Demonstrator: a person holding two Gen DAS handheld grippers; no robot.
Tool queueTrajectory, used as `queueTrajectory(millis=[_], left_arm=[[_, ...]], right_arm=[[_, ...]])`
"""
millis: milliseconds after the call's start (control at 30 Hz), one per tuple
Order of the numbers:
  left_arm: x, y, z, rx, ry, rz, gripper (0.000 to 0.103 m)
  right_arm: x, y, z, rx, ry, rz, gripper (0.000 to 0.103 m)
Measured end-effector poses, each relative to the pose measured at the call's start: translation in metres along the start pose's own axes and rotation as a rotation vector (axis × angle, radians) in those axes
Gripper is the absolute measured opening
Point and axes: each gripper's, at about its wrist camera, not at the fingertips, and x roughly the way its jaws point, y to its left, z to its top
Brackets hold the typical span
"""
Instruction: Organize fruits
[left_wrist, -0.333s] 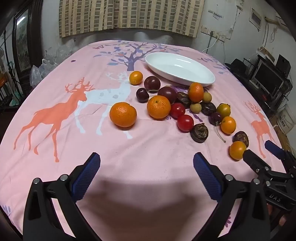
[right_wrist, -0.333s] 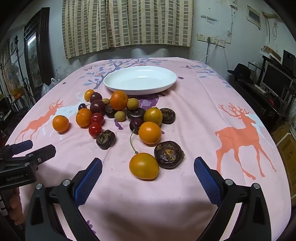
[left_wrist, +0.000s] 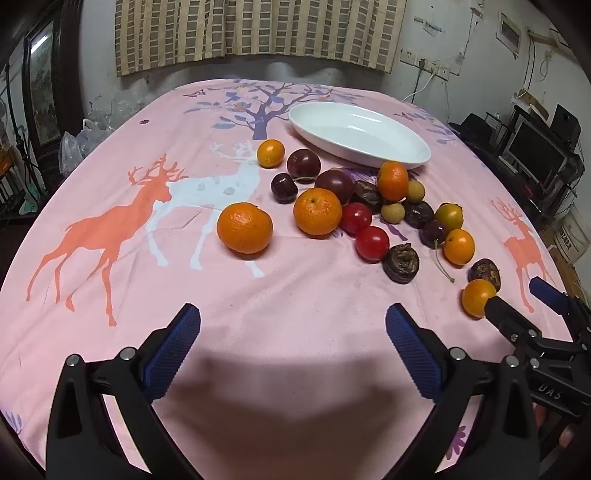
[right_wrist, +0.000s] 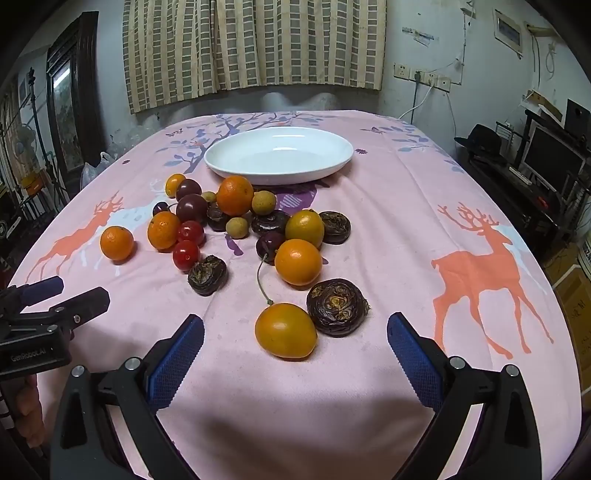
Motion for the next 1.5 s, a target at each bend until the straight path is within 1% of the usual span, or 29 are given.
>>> queueTrajectory(millis=[200,533,1500], left_arm=[[-0.001,0.001,-0.002,-0.001,-0.006,0.011,0.099],[-0.006,0.004,-0.004,-0.011,-0.009,0.034,0.099],[-0.008,0.004,-0.004,-0.01,-0.013,0.032,0.098]], right_arm=[[-0.009,-0.008,-0.003,-0.003,0.001,0.001,0.1],[-0.012,-0.006,-0.005,0.002,-0.008,-0.004,0.1],[-0.012,0.0,-0.01,-0.016,0.005,0.006,0.1]])
